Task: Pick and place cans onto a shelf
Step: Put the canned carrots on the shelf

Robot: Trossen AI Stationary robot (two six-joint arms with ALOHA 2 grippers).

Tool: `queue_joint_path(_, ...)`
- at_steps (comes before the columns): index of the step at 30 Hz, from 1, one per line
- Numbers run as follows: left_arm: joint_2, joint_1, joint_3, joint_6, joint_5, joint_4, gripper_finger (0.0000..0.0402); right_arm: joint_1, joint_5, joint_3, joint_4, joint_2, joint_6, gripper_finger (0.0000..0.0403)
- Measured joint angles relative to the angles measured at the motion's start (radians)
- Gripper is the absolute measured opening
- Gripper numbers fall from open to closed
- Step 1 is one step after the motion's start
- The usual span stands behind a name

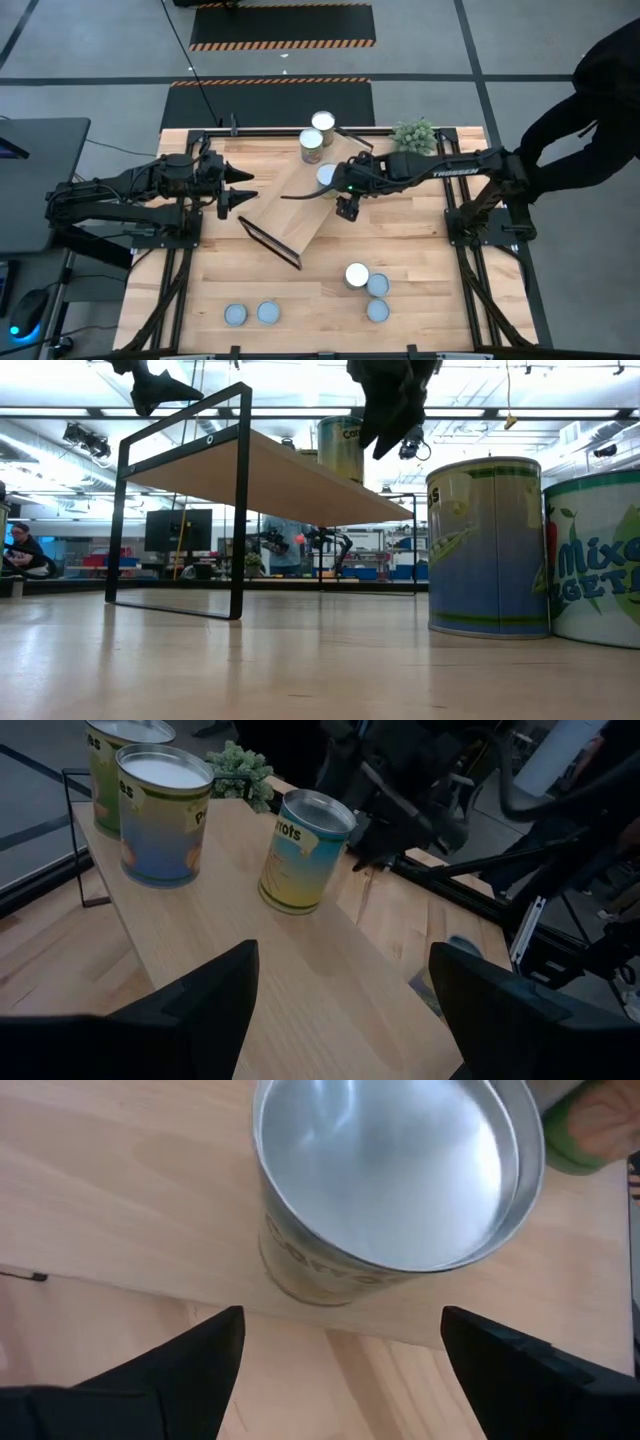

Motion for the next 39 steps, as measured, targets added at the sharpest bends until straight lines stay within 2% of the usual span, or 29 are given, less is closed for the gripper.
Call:
queue_joint_path(3,0.0,0.0,0.0,0.0,0.0,0.0,0.0299,0.0,0.015,-0.016,0.001,0.0,0.013,0.0327)
queue_joint_path(12,0.0,0.0,0.0,0.001,0.0,0.0,0.0299,-0.001,-0.011,-0.051,0.114,0.0,0.036,0.0229)
queue_joint_path(17,0.0,0.0,0.0,0.001,0.0,0.0,0.0299,-0.017,-0.007,-0.051,0.161,0.0,0.044,0.02)
queue_joint_path(39,0.0,0.0,0.0,0.001,0.0,0.0,0.0299,-0.081,0.001,-0.051,0.356,0.002,0.091,0.0189)
